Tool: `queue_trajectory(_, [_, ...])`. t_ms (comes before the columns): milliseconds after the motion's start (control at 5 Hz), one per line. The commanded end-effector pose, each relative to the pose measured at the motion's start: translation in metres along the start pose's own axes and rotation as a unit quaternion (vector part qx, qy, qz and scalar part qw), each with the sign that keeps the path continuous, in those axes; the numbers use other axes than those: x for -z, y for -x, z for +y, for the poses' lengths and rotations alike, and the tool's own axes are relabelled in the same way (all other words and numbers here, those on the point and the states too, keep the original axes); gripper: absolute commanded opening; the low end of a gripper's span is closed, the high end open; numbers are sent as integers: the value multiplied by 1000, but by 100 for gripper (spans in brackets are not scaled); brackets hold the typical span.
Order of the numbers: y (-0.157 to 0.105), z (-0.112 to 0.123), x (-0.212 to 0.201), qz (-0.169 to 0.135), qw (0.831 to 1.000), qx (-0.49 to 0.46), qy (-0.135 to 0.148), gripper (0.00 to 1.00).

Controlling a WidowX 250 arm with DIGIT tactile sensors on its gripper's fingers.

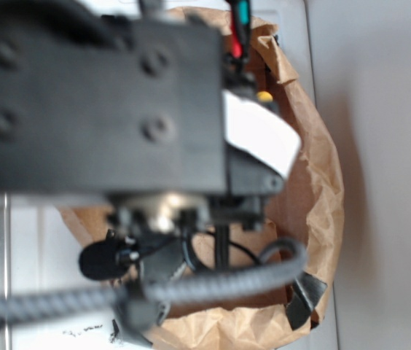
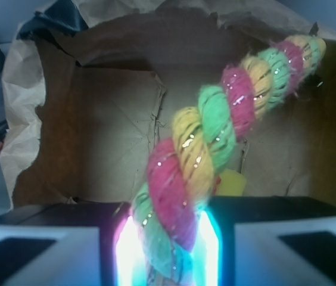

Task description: Grab the multicolored rope.

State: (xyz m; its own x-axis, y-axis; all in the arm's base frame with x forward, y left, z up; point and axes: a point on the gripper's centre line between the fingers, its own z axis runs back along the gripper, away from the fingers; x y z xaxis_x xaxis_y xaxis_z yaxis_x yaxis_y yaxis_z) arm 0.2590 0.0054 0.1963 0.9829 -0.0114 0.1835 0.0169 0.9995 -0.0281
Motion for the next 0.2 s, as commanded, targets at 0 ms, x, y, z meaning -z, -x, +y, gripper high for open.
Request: queue_trajectory(0, [-8,11,-7,-26,999,-29,-12,0])
